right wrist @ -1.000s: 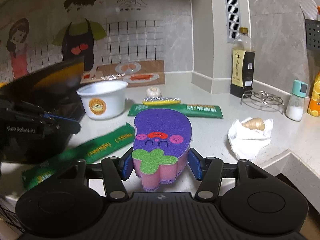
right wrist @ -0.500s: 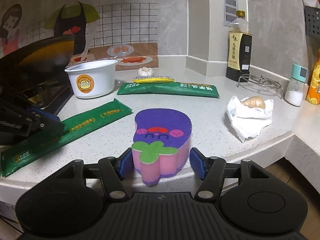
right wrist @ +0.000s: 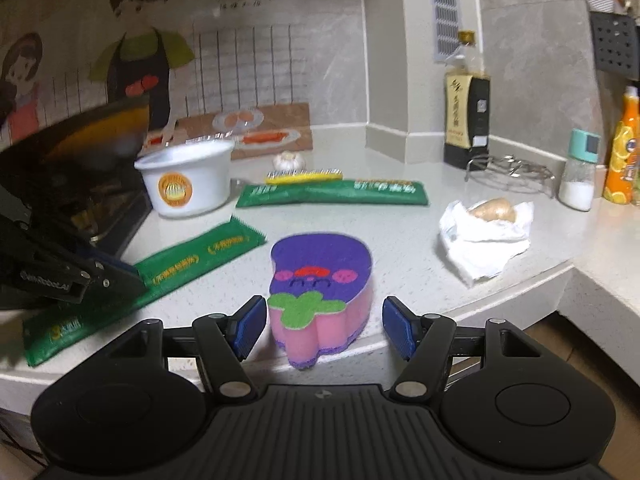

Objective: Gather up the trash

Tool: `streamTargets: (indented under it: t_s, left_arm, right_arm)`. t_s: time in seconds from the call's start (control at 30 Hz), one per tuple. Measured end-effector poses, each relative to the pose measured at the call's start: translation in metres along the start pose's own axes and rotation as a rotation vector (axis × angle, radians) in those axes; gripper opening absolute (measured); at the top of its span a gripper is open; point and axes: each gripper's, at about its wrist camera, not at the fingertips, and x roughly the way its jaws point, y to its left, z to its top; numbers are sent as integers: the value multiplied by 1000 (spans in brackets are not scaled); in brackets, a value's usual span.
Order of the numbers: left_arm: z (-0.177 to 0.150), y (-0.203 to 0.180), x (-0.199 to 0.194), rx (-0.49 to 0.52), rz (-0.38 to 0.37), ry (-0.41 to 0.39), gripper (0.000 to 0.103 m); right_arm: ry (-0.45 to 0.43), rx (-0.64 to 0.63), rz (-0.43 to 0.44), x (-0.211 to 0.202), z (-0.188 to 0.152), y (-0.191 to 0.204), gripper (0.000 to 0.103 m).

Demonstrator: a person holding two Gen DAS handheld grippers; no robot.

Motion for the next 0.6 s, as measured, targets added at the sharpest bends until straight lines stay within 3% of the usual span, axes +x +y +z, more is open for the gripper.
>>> streamTargets:
  t_s: [0.1,0.2,0.27,0.43,0.6]
  left_arm:
    - [-2,-1,7,13,23,33,16]
    - [-1,-1,10,5,-19,42,15]
    - [-2,-1,11,10,-73,60,34]
    - [0,-1,14,4,-145,79,57]
    - [1,4,14,-43,-191,58,61]
  right_arm:
    - [-8,13,-1,-6,0,-2,65]
    - [-11,15,4,-9,0,-2,65]
    - [-10,14,5,-9,-1,-2,65]
    - [-3,28,11,-10,-4,-2,66]
    - [2,24,20,-9,-6,-1,66]
